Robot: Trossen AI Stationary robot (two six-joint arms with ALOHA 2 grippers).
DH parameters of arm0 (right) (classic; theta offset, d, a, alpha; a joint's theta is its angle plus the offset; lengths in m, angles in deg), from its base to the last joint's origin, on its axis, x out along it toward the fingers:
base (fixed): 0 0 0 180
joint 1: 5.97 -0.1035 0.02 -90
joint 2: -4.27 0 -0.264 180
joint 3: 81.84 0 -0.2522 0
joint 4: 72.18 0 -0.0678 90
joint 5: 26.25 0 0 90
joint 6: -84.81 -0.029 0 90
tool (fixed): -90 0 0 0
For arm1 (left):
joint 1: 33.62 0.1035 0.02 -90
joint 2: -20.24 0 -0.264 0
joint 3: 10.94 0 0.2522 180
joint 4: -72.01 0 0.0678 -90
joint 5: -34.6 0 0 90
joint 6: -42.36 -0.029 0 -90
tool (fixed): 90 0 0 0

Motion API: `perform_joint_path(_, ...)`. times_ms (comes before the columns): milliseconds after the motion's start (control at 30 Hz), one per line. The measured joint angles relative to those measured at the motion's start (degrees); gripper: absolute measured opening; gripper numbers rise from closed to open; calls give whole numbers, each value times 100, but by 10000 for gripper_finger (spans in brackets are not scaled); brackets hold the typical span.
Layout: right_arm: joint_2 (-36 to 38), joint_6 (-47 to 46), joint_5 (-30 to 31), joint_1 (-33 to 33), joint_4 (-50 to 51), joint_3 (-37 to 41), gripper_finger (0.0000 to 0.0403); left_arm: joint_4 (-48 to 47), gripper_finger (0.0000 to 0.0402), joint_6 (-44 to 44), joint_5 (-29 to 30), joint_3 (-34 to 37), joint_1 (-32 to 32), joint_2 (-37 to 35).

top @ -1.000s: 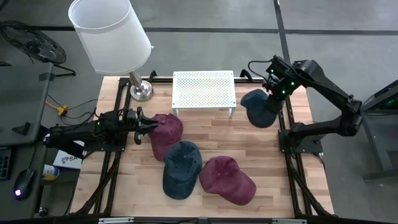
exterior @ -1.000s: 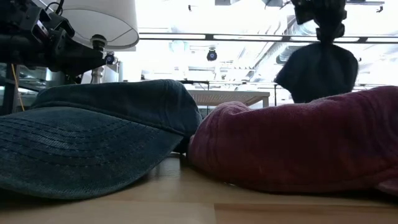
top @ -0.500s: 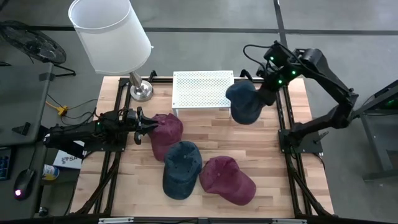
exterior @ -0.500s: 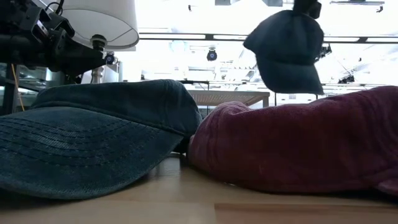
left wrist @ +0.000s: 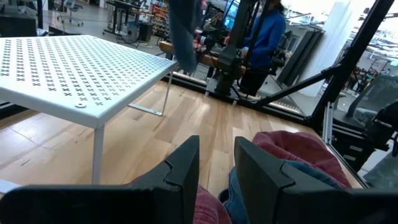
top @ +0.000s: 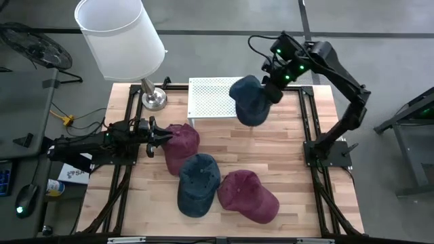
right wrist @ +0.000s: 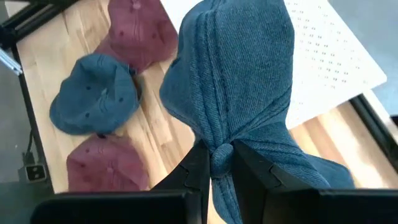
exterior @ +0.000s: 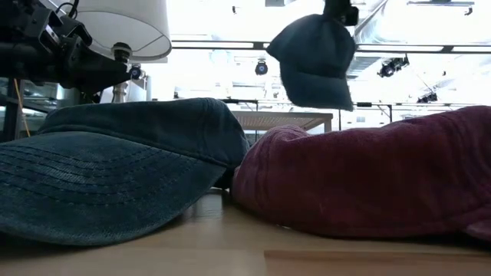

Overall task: Pick & Place hat
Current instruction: Put the top blue cap on the shelf

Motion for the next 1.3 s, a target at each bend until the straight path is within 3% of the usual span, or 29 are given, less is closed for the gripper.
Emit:
perform_joint_path(567, -433, -258, -405, 8, -915, -182, 41, 0, 101, 0, -2, 0, 1, -1)
perform_joint_path(1300, -940, 342, 386, 372, -1320, -177, 41, 0, 101, 0, -1, 1, 1, 0)
